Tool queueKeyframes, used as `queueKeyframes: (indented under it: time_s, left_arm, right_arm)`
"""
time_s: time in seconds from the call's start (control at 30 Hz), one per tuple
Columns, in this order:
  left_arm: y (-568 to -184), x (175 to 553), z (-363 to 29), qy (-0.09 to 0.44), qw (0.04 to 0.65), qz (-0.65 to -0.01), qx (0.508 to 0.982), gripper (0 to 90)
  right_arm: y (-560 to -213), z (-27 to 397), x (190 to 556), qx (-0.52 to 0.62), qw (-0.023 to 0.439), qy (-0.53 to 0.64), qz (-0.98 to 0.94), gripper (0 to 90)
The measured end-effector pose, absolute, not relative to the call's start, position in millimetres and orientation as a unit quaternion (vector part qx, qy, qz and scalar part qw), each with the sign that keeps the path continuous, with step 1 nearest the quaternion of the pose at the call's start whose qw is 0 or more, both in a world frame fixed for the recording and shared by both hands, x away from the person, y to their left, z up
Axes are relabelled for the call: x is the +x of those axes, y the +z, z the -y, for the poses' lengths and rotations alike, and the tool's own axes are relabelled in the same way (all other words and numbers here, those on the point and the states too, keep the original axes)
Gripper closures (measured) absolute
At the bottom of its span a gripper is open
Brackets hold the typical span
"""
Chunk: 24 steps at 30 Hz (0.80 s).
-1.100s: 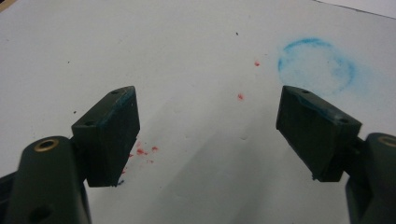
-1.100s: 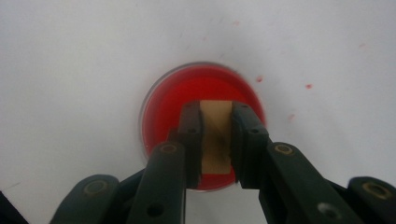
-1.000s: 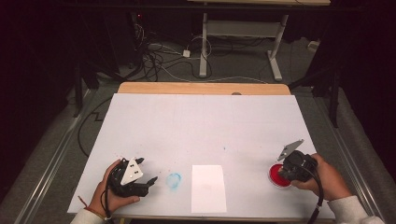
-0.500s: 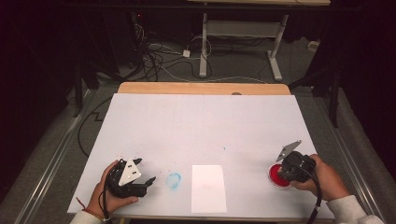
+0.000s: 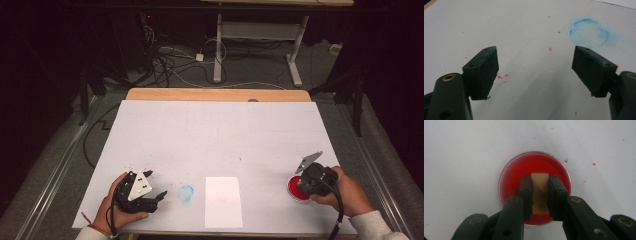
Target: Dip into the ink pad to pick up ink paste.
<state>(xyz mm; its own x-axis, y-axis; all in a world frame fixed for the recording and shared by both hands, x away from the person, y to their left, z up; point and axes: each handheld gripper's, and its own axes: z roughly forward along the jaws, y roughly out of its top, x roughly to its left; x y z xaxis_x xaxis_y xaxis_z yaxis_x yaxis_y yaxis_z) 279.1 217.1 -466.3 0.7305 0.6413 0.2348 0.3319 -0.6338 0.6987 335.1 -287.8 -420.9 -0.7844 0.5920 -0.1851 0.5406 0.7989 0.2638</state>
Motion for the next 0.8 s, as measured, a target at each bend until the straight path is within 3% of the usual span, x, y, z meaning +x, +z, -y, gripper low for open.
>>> queueKeyframes:
  time_s: [0.33,0.8]
  left_arm:
    - [-465.3,280.5,-216.8,0.241,0.325,-0.279,0.871,20.8]
    - [-465.9,280.4,-216.6,0.239,0.324,-0.276,0.873,20.7]
  right_arm:
    - [-406.8,295.2,332.5,0.316,0.138,0.176,-0.922,76.7]
    - [-374.7,258.7,322.1,0.268,0.161,0.246,-0.917,76.6]
